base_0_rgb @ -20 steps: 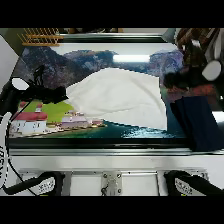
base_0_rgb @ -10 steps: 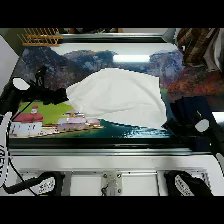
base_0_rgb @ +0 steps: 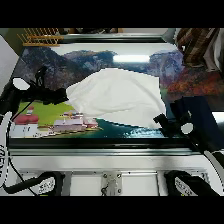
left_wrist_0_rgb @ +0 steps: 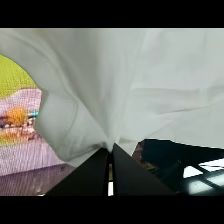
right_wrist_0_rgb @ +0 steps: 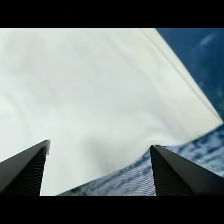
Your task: Fold the clothes and pants, and hang the long-sleeved shirts on hangers.
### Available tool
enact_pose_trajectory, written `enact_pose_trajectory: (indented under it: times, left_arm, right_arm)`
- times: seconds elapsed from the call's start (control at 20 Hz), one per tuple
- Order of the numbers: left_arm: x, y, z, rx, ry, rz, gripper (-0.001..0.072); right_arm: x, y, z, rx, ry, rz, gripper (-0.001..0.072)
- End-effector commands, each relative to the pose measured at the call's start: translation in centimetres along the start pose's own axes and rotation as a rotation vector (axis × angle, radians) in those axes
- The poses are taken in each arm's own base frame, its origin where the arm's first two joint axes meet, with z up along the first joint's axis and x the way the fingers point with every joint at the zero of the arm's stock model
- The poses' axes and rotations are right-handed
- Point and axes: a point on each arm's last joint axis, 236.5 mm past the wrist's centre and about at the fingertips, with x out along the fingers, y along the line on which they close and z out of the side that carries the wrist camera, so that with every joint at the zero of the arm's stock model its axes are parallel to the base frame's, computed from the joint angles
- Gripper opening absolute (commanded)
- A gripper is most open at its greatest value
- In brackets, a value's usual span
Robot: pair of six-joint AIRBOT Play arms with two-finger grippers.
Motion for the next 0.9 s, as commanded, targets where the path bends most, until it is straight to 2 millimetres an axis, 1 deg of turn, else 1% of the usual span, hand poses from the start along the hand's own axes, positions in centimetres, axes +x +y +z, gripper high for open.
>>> enact_pose_trajectory:
  times: [0.0, 0.05, 0.1, 0.15, 0.2, 0.25, 0.3, 0.35, 0.4, 0.45, 0.5, 0.55, 0.6, 0.65, 0.7, 0.75, 0.8, 0.85]
  left_arm:
    - [0.0, 0.0, 0.0, 0.000, 0.000, 0.000, 0.0005]
    - [0.0, 0.0, 0.0, 0.000, 0.000, 0.000, 0.0005]
    - [0.0, 0.1, 0.1, -0.003, -0.002, 0.001, 0.0005]
    - [-0.1, 0.1, 0.1, -0.003, -0.003, 0.001, 0.0005]
    - [-0.3, 0.1, 0.2, -0.001, -0.010, 0.002, 0.0005]
    - [-1.1, -0.1, 0.7, 0.000, -0.042, 0.001, 0.0005]
    - [-2.7, -0.5, 1.5, 0.008, -0.090, -0.003, 0.0005]
    - [-4.8, -1.1, 2.5, 0.025, -0.145, -0.004, 0.0005]
    - [-7.6, -2.0, 3.4, 0.047, -0.207, -0.006, 0.0005]
    - [-11.1, -3.3, 4.0, 0.077, -0.272, -0.010, 0.0005]
    - [-14.7, -4.9, 4.2, 0.105, -0.340, -0.015, 0.0005]
    - [-18.1, -6.5, 4.0, 0.141, -0.406, -0.017, 0.0005]
    - [-21.8, -8.3, 3.4, 0.185, -0.482, -0.018, 0.0005]
    - [-24.9, -10.0, 2.4, 0.228, -0.549, -0.022, 0.0005]
    - [-27.8, -11.6, 1.2, 0.259, -0.620, -0.026, 0.0005]
    - [-30.6, -13.1, -0.4, 0.275, -0.694, -0.037, 0.0005]
    - [-33.0, -14.3, -2.1, 0.287, -0.762, -0.049, 0.0005]
    - [-34.8, -15.3, -4.0, 0.304, -0.813, -0.057, 0.0005]
  right_arm:
    - [0.9, 0.9, 1.2, -0.022, -0.075, 0.032, 0.0700]
    - [0.8, 1.2, 1.7, -0.023, -0.094, 0.042, 0.0506]
    - [0.7, 1.7, 2.2, -0.043, -0.112, 0.053, 0.0167]
    - [0.4, 2.5, 2.7, -0.082, -0.124, 0.066, 0.0012]
    - [-0.3, 3.9, 3.2, -0.146, -0.136, 0.089, 0.0013]
    - [-1.6, 6.3, 4.1, -0.241, -0.162, 0.128, 0.0012]
    - [-4.0, 9.4, 5.5, -0.372, -0.206, 0.176, 0.0011]
    - [-7.0, 12.5, 7.2, -0.497, -0.260, 0.216, 0.0012]
    - [-11.3, 15.8, 9.1, -0.608, -0.335, 0.253, 0.0011]
    - [-16.0, 18.7, 10.8, -0.687, -0.417, 0.283, 0.0012]
    - [-21.6, 21.3, 12.3, -0.744, -0.514, 0.313, 0.0012]
    - [-27.4, 23.6, 13.2, -0.786, -0.615, 0.346, 0.0011]
    - [-32.6, 25.2, 13.5, -0.810, -0.707, 0.381, 0.0012]
    - [-37.5, 26.3, 13.2, -0.825, -0.793, 0.418, 0.0012]
    - [-42.2, 27.2, 12.6, -0.841, -0.881, 0.455, 0.0011]
    - [-45.9, 27.6, 11.6, -0.854, -0.952, 0.488, 0.0012]
    - [-49.2, 27.8, 10.5, -0.866, -1.013, 0.517, 0.0011]
    - [-51.7, 27.8, 9.4, -0.878, -1.062, 0.540, 0.0012]
